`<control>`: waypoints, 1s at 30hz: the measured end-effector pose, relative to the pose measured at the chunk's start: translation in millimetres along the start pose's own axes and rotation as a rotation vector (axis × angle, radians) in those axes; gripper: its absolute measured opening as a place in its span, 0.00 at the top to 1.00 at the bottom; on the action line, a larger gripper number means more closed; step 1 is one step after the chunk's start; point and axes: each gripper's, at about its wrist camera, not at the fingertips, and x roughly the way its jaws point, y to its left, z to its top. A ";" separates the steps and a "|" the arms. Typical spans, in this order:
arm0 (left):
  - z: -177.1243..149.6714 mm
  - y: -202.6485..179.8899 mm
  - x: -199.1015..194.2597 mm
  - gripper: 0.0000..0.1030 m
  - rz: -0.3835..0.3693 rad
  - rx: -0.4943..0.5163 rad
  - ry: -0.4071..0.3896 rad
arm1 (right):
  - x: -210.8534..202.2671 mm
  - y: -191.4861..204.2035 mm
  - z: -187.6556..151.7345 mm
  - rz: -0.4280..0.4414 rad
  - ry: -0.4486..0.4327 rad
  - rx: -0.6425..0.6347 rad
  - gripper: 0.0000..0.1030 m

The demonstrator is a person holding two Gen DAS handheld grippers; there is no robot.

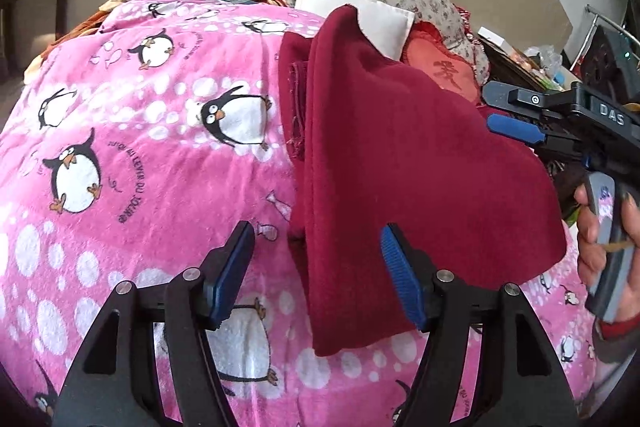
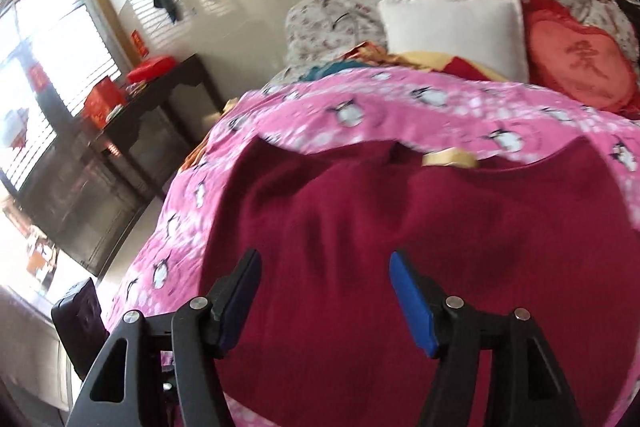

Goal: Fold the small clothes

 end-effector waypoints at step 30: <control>-0.5 6.6 11.8 0.25 -0.045 -0.011 0.036 | 100.5 92.2 16.3 -0.073 0.110 -0.101 0.34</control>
